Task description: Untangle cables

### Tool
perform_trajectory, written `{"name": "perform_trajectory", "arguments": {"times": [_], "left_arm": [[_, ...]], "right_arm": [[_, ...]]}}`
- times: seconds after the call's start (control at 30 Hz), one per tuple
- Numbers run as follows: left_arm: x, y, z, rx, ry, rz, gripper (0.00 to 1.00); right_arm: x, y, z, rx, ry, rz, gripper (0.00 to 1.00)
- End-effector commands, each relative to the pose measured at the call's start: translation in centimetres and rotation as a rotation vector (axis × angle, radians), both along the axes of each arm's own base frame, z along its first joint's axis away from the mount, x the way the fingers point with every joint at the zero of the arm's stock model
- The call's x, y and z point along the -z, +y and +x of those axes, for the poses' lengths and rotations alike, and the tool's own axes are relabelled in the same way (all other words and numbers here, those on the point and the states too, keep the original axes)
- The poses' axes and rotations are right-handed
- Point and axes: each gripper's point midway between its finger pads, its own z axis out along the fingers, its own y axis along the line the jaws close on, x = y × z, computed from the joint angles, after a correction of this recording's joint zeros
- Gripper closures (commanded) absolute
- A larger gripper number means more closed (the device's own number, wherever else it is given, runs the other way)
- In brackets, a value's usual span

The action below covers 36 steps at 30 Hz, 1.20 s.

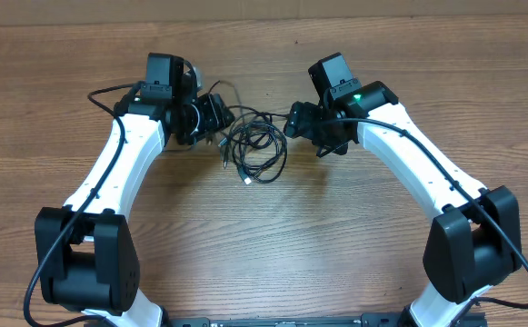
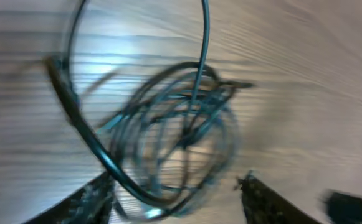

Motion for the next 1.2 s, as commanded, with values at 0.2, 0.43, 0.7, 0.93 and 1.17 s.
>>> {"name": "perform_trajectory", "arguments": {"times": [0.2,0.43,0.7,0.93,1.17], "left_arm": [[-0.6,4.0,-0.1,-0.151,0.0,0.203,0.1],[-1.0,0.7,-1.1,-0.138,0.067,0.022,0.17],[0.0,-1.3,-4.5,-0.272,0.274,-0.039,0.13],[1.6,-2.4,-4.2,-0.312,0.254,0.057,0.18],[4.5,-5.1,-2.1,-0.264,0.213,0.055,0.27]], "right_arm": [[-1.9,0.3,0.9,-0.004,-0.058,0.028,0.15],[-1.9,0.4,0.9,-0.004,-0.06,0.029,0.14],[-1.9,0.4,0.9,-0.004,-0.06,0.029,0.14],[-1.8,0.2,0.8,-0.001,-0.054,0.02,0.13],[-1.6,0.0,0.4,-0.001,-0.038,0.012,0.12]]}}
